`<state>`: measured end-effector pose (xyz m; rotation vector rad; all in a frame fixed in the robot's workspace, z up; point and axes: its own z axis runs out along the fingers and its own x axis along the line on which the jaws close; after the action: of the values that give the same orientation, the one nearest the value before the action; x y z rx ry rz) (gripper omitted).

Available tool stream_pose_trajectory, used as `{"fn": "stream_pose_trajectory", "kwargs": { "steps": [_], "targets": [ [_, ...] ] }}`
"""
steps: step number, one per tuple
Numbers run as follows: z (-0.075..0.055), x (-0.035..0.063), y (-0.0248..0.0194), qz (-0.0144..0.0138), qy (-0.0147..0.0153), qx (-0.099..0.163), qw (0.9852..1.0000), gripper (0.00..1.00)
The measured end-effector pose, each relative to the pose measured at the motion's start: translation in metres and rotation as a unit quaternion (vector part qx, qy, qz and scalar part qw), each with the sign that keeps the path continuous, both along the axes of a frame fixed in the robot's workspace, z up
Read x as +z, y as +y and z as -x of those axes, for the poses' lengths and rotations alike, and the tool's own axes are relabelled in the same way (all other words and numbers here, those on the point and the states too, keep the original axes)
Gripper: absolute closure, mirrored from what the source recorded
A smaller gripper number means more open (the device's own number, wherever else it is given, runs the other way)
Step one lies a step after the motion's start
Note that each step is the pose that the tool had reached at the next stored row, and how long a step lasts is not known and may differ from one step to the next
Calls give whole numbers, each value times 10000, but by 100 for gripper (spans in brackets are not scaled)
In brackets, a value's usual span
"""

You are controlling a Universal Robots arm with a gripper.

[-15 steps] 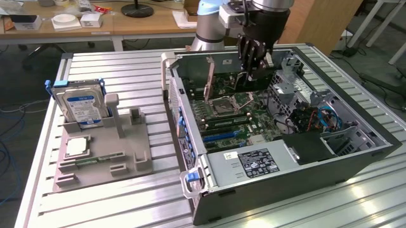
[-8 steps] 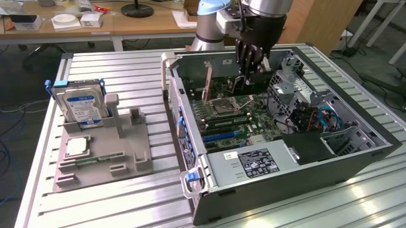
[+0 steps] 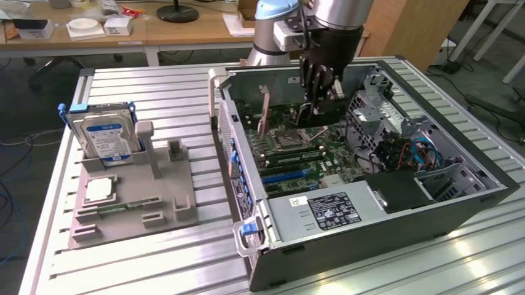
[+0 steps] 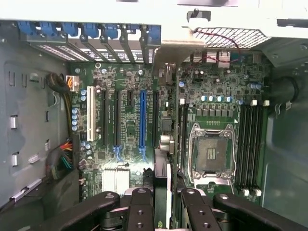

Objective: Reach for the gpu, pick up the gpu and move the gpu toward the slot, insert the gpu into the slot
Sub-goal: 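Insert the gpu into the slot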

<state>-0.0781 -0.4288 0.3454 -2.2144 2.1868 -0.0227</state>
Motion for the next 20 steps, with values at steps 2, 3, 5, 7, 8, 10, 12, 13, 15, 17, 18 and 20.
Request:
{"fn": "stream_pose_trajectory", "kwargs": {
  "steps": [2,3,5,7,8,10,12,13,15,17,18,20],
  "targets": [
    [11,-8,-2,0,-1,41,10000,73],
    [16,-13,-5,-1,-1,57,10000,73],
    [23,-28,-22,-1,-1,77,10000,73],
    [25,-44,-37,-2,-1,82,10000,73],
    [27,-53,-42,-1,-1,81,10000,73],
    [29,-73,-51,-1,-1,82,10000,73],
    [31,-86,-67,0,0,83,10000,73],
    [32,-92,-75,-1,-1,83,10000,73],
    [33,-102,-91,-1,-1,82,10000,73],
    [33,-109,-110,-1,-1,82,10000,73],
    [33,-112,-120,-1,-1,82,10000,73],
    [33,-118,-137,-1,-1,82,10000,73]
  ]
}}
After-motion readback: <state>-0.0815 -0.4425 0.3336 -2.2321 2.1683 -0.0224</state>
